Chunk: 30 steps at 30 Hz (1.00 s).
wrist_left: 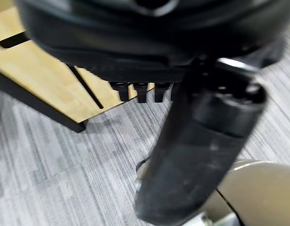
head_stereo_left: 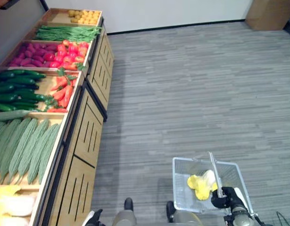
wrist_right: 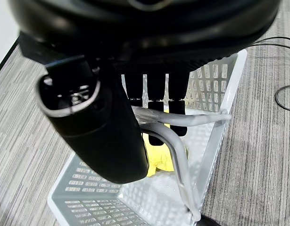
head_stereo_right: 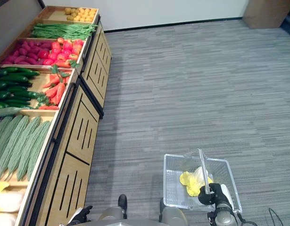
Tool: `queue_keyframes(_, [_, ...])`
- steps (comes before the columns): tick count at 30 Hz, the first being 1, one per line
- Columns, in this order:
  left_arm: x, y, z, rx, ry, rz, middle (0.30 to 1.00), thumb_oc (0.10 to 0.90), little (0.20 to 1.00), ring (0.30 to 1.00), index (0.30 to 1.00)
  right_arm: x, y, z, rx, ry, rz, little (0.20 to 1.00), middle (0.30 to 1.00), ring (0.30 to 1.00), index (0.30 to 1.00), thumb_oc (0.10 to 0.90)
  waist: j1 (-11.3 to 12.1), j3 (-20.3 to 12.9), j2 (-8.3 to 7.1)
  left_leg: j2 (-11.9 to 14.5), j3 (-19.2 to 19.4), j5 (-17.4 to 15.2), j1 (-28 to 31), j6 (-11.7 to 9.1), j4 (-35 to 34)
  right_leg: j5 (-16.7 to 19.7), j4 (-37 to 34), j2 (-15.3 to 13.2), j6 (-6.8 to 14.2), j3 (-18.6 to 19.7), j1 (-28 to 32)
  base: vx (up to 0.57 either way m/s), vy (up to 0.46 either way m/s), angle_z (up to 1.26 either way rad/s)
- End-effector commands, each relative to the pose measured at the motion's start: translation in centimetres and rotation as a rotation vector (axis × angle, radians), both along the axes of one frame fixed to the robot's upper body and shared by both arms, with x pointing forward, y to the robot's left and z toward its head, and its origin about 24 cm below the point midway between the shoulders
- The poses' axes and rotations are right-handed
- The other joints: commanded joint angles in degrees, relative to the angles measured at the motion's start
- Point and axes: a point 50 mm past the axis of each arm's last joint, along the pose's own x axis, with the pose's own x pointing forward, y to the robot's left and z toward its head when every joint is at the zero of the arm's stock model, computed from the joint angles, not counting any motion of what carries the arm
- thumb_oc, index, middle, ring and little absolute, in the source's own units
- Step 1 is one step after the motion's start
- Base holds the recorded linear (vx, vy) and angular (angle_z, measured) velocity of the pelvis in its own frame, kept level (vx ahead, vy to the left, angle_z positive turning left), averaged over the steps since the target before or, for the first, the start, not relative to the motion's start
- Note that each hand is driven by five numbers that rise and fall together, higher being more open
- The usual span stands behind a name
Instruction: Get the vegetables into the basket
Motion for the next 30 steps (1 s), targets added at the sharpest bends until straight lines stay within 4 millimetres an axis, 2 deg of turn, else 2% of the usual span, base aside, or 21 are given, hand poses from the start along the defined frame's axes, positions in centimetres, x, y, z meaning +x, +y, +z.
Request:
queue_keyframes(1, [0.9,1.5,0.6,0.064,-0.055,0.046,1.0,0.9,1.0,1.0,1.0,3.1,-1.7,3.6,-0.09,-0.216,0.063,0.3,0.3,0.3,0.3,0.4,-0.62,-0.37,-1.97,1.35,0.13,0.22,-2.35,2.1,-2.94,0.26,-3.97,-0.32,5.46,-0.63,6.04,0.2,0.093,0.48])
queue_keyframes(2, [1.1,1.4,0.6,0.068,-0.06,0.04,1.0,0.9,1.0,1.0,1.0,3.4,-1.6,3.7,-0.1,-0.224,0.073,0.3,0.3,0.3,0.3,0.4,0.05,-0.11,-1.99,1.0,0.04,1.38,-4.13,2.11,-4.62,-0.7,-3.47,0.21,5.58,0.18,6.76,0.16,0.061,0.55])
queue_keyframes(6, [1.0,1.4,0.6,0.067,-0.062,0.037,1.0,0.9,1.0,1.0,1.0,3.6,-1.2,3.4,-0.098,-0.215,0.076,0.3,0.3,0.3,0.3,0.4,1.17,-0.16,-2.28,0.84,0.11,2.36,-4.85,1.98,-5.55,-2.37,-2.87,0.58,5.89,2.1,8.98,0.22,0.096,0.14])
queue_keyframes(9, [0.7,1.7,0.6,0.071,-0.047,0.029,1.0,0.9,1.0,1.0,1.0,3.0,-0.8,2.8,-0.078,-0.185,0.08,0.3,0.3,0.3,0.3,0.4,1.54,-1.46,-2.9,0.07,1.43,1.06,-3.92,3.22,-4.83,-4.07,-2.17,-0.7,6.48,2.97,11.11,0.25,0.169,-0.49])
queue_keyframes(12, [0.5,2.1,0.7,0.083,-0.044,0.008,1.0,0.9,1.0,1.0,1.0,2.6,-0.6,2.3,-0.062,-0.162,0.058,0.3,0.3,0.3,0.3,0.4,1.78,-2.45,-3.89,-1.68,2.71,-1.19,-3.73,5.0,-3.04,-3.63,-1.75,-3.25,7.89,4.01,11.51,0.23,0.237,-0.44])
queue_keyframes(15, [1.0,2.4,0.9,0.086,-0.06,0.01,1.0,0.9,1.0,1.0,1.0,3.4,0.3,2.1,-0.029,-0.171,0.062,0.3,0.3,0.3,0.3,0.4,2.1,-2.98,-4.97,-3.46,4.36,-3.96,-3.65,6.6,-1.49,-1.03,-1.92,-5.77,9.94,5.62,10.41,0.18,0.25,-0.38])
queue_keyframes(16, [1.3,2.7,1.0,0.09,-0.072,0.015,1.0,0.9,1.0,1.0,1.0,4.0,0.8,2.1,-0.014,-0.182,0.071,0.3,0.3,0.3,0.3,0.4,2.23,-3.14,-5.52,-4.31,5.15,-4.77,-3.63,7.25,-1.42,1.75,-1.58,-6.58,10.97,6.43,9.51,0.1,0.167,-0.42])
queue_keyframes(20, [1.5,2.9,1.2,0.099,-0.073,0.009,1.0,0.9,1.0,1.0,1.0,4.6,1.3,2.2,0.001,-0.195,0.085,0.3,0.3,0.3,0.3,0.4,2.44,-3.39,-6.01,-5.15,5.76,-5.88,-3.09,7.92,-1.59,4.45,-1.24,-7.34,11.89,6.94,8.69,0.09,0.114,-0.2])
queue_keyframes(22, [1.8,2.9,1.2,0.098,-0.079,0.0,1.0,0.9,1.0,1.0,1.0,5.0,1.8,2.2,0.017,-0.201,0.102,0.3,0.3,0.3,0.3,0.4,2.57,-3.7,-6.38,-6.01,5.98,-6.51,-2.42,8.54,-2.02,7.66,-0.77,-7.91,12.65,7.32,8.21,0.09,0.114,-0.07])
queue_keyframes(24, [1.8,2.9,1.2,0.097,-0.079,-0.005,1.0,0.9,1.0,1.0,1.0,5.0,1.9,2.2,0.019,-0.199,0.11,0.3,0.3,0.3,0.3,0.4,2.64,-3.91,-6.48,-6.21,6.0,-6.64,-2.01,8.7,-2.42,8.35,-0.78,-8.04,12.91,7.36,8.17,0.04,0.054,-0.01])
queue_keyframes(26, [1.6,3.0,1.2,0.104,-0.065,-0.023,1.0,0.9,1.0,1.0,1.0,4.9,2.3,2.0,0.025,-0.191,0.129,0.3,0.3,0.3,0.3,0.4,2.78,-4.66,-6.97,-7.15,6.26,-6.99,-0.74,9.12,-3.84,11.64,-0.79,-8.63,13.97,7.7,8.19,0.09,0.106,-0.07])
queue_keyframes(30, [1.2,2.8,1.1,0.099,-0.048,-0.055,1.0,0.9,1.0,1.0,1.0,4.5,2.2,1.9,0.027,-0.175,0.134,0.3,0.3,0.3,0.3,0.4,2.84,-5.36,-7.36,-8.06,6.24,-8.02,0.23,9.56,-4.23,14.31,-0.89,-9.35,14.93,8.08,8.32,0.05,0.088,-0.05])
